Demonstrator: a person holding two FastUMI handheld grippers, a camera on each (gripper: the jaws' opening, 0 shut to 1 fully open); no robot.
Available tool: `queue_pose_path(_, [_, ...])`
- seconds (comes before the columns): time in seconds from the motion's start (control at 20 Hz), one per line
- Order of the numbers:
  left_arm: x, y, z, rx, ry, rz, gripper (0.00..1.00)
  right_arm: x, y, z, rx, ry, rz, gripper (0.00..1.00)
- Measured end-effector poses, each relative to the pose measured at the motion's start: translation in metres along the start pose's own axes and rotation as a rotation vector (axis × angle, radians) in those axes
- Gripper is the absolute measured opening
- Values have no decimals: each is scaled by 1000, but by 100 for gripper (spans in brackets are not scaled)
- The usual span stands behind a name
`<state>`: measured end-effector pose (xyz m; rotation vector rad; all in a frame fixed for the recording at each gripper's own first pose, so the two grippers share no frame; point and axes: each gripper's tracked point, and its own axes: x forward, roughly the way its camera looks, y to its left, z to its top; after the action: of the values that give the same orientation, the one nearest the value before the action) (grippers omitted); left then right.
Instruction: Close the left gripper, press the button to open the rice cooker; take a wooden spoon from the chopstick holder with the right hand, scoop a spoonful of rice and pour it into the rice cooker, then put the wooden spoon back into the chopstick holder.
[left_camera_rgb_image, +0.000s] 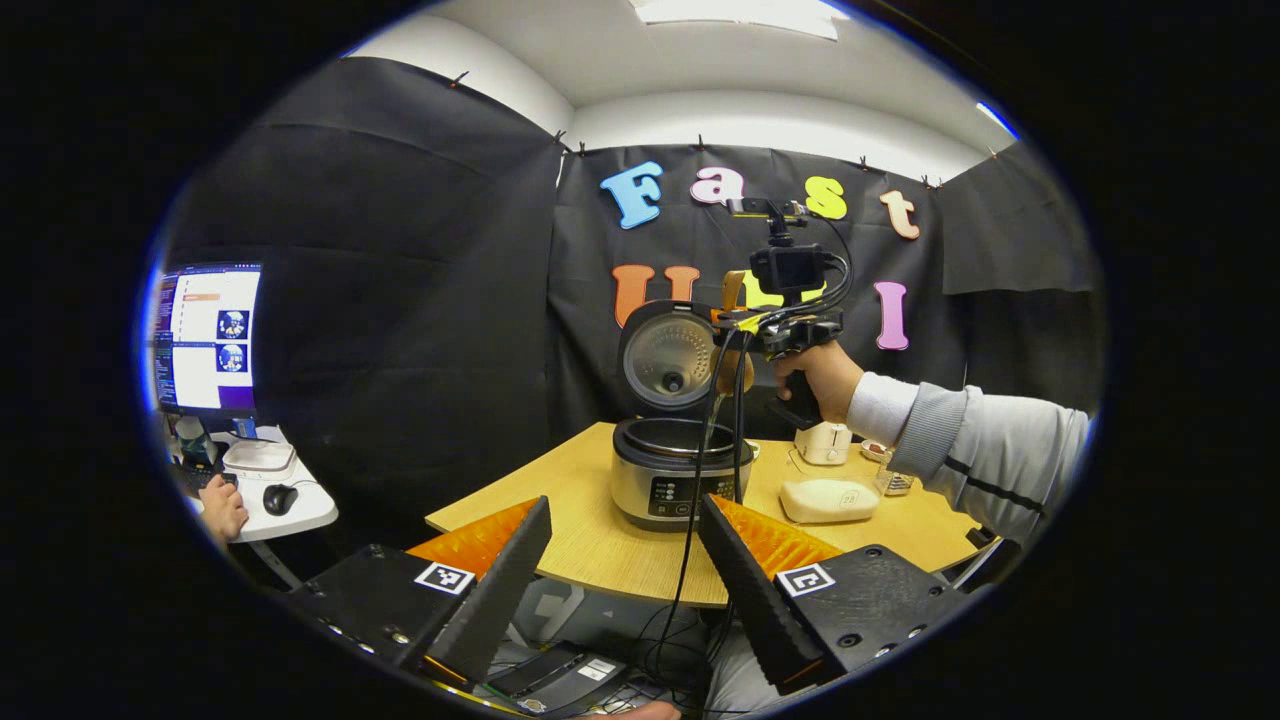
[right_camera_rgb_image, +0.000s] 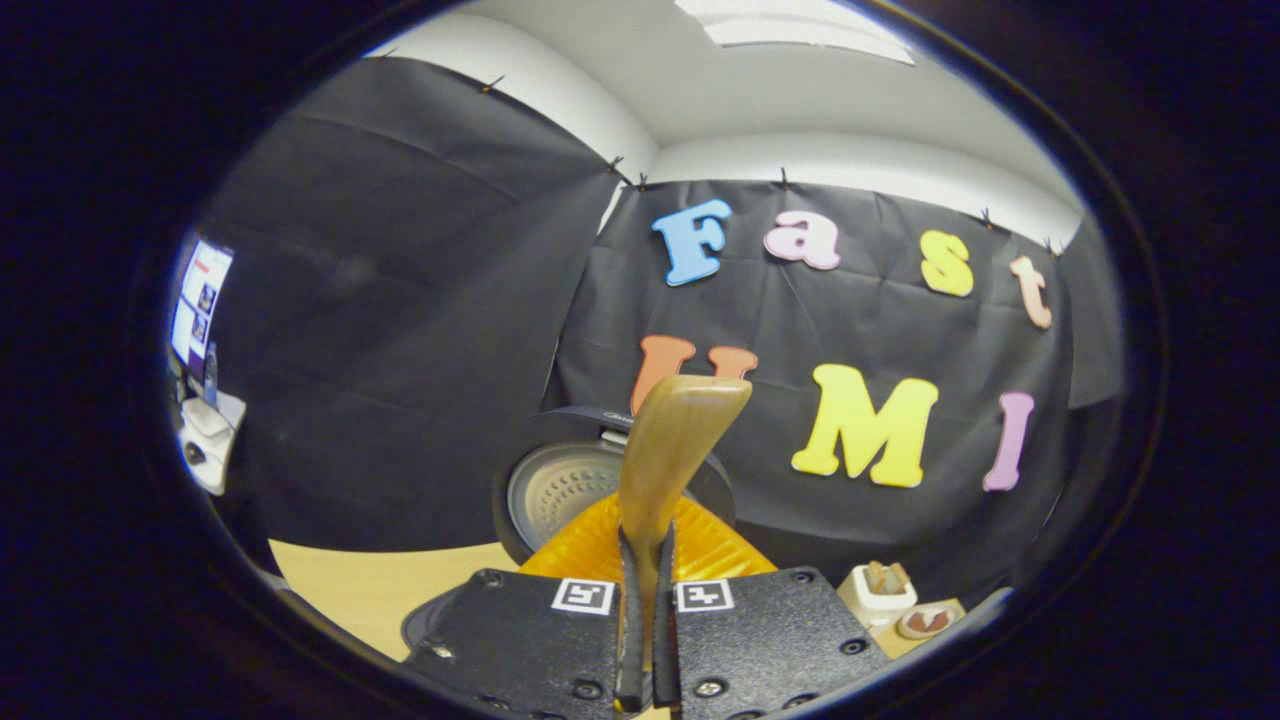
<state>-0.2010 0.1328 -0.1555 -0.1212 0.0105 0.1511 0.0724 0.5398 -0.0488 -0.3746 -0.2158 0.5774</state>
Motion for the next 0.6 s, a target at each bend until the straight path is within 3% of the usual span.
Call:
queue_pose_path(0.25, [3, -11, -1, -7, 17, -6, 95, -6, -40, -8, 32, 23, -52, 9])
queue_pose_path(0.6, [13, -45, 13, 56, -32, -20, 95, -44, -164, -28, 93, 77, -211, 9])
